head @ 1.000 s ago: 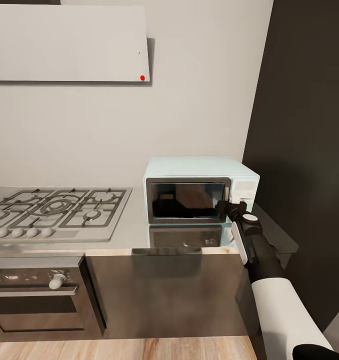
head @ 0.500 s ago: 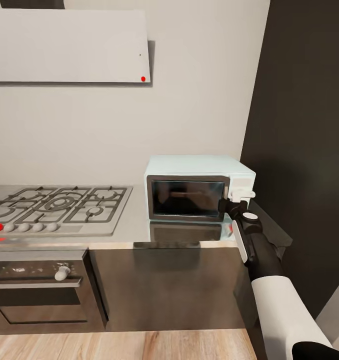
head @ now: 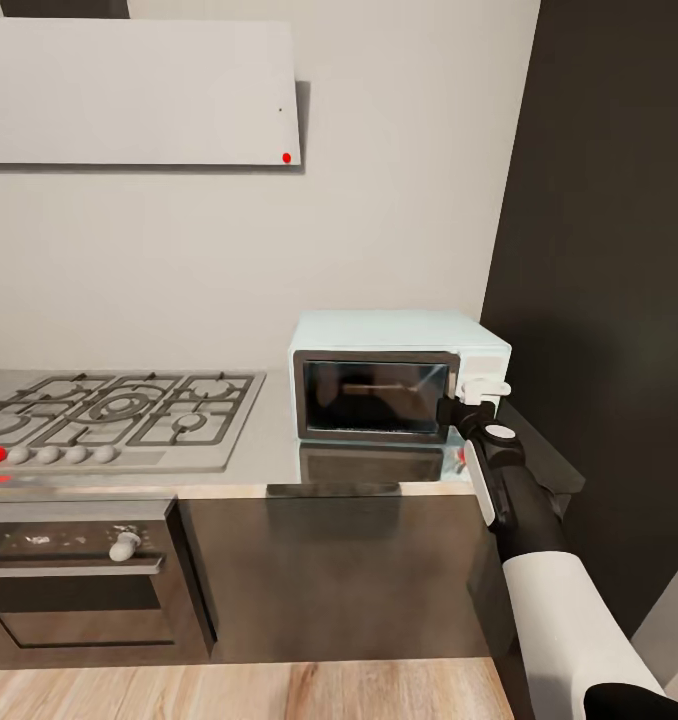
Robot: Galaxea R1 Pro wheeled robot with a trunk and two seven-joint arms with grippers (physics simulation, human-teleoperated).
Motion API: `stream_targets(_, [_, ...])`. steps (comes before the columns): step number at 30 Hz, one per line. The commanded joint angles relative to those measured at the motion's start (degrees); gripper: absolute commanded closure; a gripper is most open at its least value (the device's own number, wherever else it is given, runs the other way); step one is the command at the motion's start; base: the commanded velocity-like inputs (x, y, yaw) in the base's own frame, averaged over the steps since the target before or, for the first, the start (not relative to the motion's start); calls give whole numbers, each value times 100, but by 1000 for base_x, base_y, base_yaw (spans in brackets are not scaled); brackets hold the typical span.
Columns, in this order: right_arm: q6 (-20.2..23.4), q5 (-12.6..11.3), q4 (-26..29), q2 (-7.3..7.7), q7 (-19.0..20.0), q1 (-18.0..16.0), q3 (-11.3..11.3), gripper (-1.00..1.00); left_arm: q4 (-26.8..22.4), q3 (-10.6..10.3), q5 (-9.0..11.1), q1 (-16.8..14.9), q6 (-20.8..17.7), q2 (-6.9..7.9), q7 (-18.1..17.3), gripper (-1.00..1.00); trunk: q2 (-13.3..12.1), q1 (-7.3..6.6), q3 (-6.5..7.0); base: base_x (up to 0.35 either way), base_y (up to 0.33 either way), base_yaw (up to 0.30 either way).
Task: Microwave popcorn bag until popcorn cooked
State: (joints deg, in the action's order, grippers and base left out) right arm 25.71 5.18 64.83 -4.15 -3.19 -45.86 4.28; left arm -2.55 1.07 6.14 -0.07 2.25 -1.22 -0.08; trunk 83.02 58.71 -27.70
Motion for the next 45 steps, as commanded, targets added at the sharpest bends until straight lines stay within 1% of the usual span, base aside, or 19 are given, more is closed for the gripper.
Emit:
stream_targets(1, [30,-30,3,-6,20,-1,2,100,0,5,54,-2,13,-1,-1,-100,3,0,-6,0,0,0])
stream_targets(12, [21,-24,3,-9,20,-2,2,100,0,7,54,-2,11,-1,-1,-100,3,0,-6,-73,0,0])
stream_targets(17, [21,-26,3,-8,20,-2,2,100,0,7,54,-2,13,-2,0,-100,3,0,-6,-202,0,0])
stream_targets(31, [65,-18,3,-8,20,-2,2,100,0,7,54,-2,11,-1,1,-100,3,0,-6,-11,1,0])
stream_targets(40, [38,-17,3,-12,20,-2,5,100,0,7,63,-2,10,-2,8,-100,3,0,-6,-107,176,0])
stream_targets(45, [34,-17,3,-7,20,-2,5,100,0,7,63,-2,13,-1,8,-100,3,0,-6,-39,44,0])
